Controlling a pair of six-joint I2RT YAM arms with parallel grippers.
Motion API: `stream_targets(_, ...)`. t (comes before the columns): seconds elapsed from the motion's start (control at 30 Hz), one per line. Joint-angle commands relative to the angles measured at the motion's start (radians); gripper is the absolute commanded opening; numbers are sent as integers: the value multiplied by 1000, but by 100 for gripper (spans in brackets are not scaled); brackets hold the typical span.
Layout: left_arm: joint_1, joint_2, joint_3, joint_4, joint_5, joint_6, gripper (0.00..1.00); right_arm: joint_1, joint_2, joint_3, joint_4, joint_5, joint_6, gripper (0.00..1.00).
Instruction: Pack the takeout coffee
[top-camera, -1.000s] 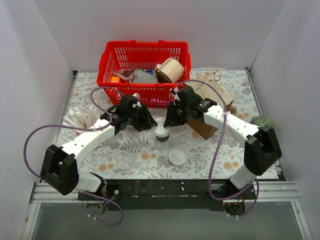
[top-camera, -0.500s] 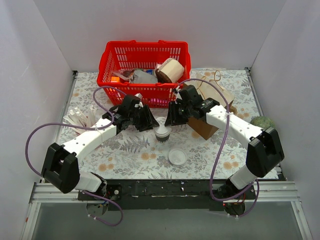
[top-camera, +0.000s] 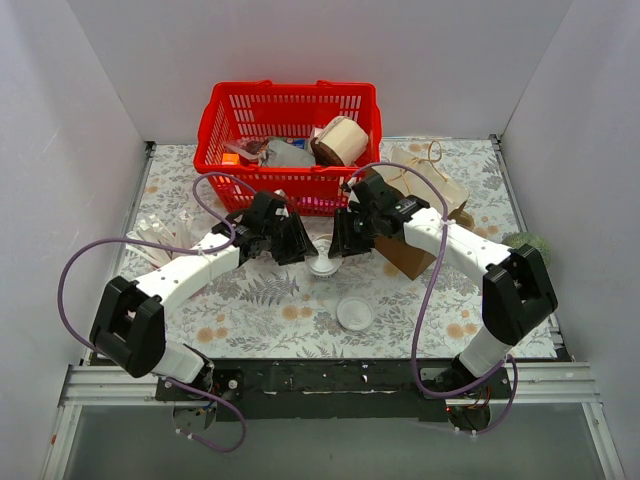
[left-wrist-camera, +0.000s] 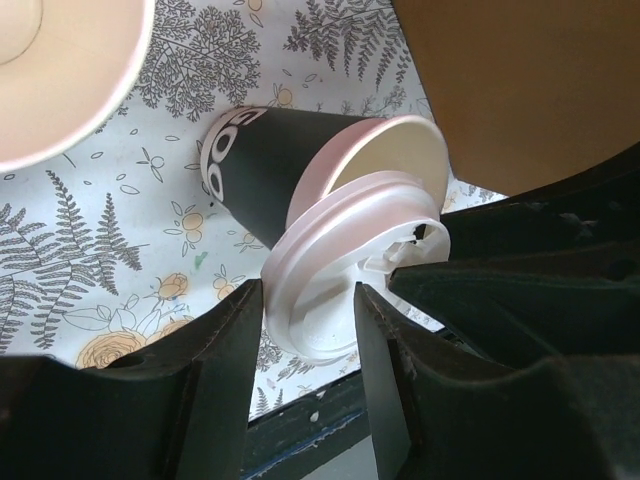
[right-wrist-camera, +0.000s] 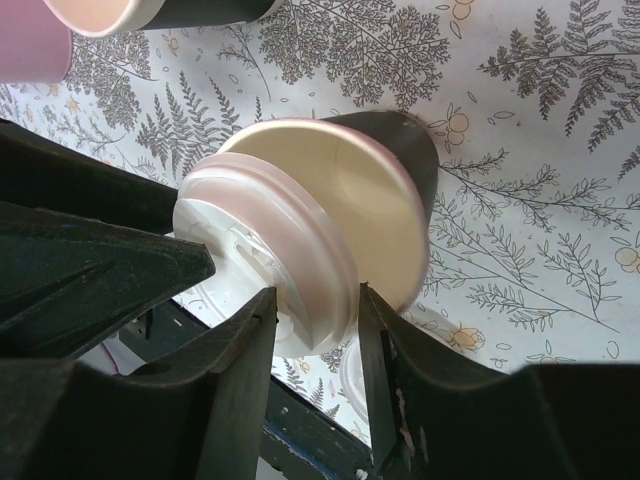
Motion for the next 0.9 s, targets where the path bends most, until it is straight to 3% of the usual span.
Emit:
stream_targets(0.0, -11, -9, 42, -11, -31, 7, 41, 1, 2, 45, -5, 2, -1, 47)
stream_targets(0.53, -17, -21, 95, -2, -34, 14, 41, 1, -83, 42, 53, 18, 9, 49)
stream_targets(0.87, -19, 29, 125, -28, -62, 24, 41, 0, -3, 77, 24, 36, 3, 49)
